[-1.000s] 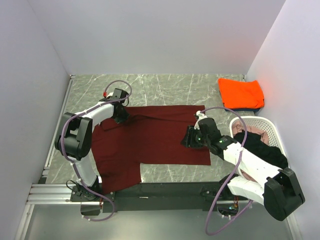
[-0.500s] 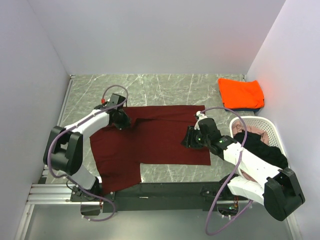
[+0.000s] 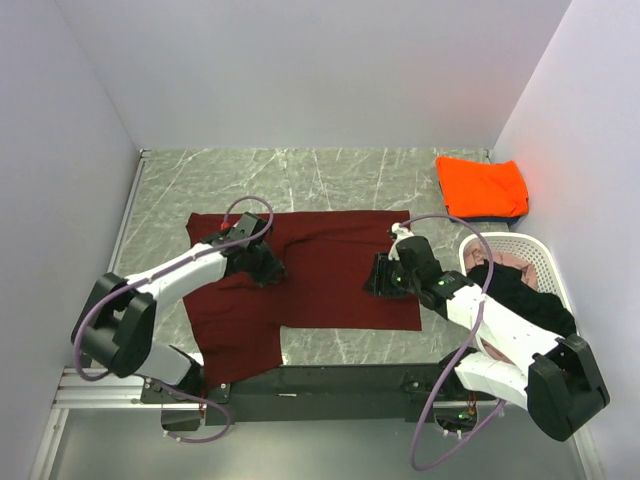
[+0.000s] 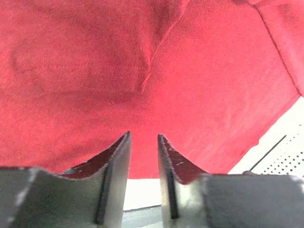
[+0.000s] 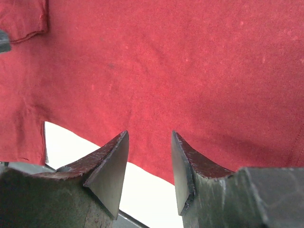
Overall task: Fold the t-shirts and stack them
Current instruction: Fold the tshirt
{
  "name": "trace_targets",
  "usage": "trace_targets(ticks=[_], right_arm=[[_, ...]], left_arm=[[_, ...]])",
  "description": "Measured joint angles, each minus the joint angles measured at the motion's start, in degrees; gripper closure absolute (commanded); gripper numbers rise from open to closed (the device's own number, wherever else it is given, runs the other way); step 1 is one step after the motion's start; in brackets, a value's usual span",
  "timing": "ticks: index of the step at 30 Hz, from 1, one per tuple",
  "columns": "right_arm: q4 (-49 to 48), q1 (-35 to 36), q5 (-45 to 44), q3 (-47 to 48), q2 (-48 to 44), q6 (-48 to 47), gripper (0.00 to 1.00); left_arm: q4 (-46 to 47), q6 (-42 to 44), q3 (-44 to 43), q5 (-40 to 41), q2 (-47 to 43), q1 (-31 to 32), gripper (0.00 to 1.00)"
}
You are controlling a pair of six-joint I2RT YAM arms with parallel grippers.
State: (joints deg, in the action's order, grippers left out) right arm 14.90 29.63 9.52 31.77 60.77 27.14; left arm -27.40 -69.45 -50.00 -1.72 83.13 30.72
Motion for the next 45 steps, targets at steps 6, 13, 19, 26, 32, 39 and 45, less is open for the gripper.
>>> trace_targets(ticks=[6, 13, 19, 26, 32, 39, 45], right_arm=[[-0.1, 0.0, 1.0, 0.0, 0.8, -0.2, 0.52], [-2.3, 0.0, 4.8, 0.4, 4.1, 0.1, 0.55], [-7.1, 1.2, 9.9, 4.0, 11.6, 3.7, 0.59], [-15.0, 6.4, 14.8, 14.1, 25.9, 9.7, 0.60], [-20.3, 9.4, 17.6, 21.5, 37.1, 14.6, 0.62], [-23.3, 10.6, 20.3, 27.8, 47.0, 19.0, 0.62], [-24.5, 11.1, 21.0, 30.7, 51.7, 21.7, 0.62]], left_arm=[[-2.7, 0.5, 1.7, 3.6, -6.2, -0.8, 0.33], [-4.6, 6.3, 6.1, 9.3, -15.6, -14.3, 0.35], [-4.1, 12.3, 9.1, 10.5, -14.0, -23.1, 0.39], [-0.9, 17.3, 11.0, 8.6, -9.8, -27.0, 0.38], [1.7, 20.4, 11.7, 6.2, -7.9, -27.3, 0.35], [4.2, 22.1, 11.7, 3.5, -5.0, -27.3, 0.38], [5.1, 22.3, 11.6, 2.0, -4.7, -27.4, 0.41]])
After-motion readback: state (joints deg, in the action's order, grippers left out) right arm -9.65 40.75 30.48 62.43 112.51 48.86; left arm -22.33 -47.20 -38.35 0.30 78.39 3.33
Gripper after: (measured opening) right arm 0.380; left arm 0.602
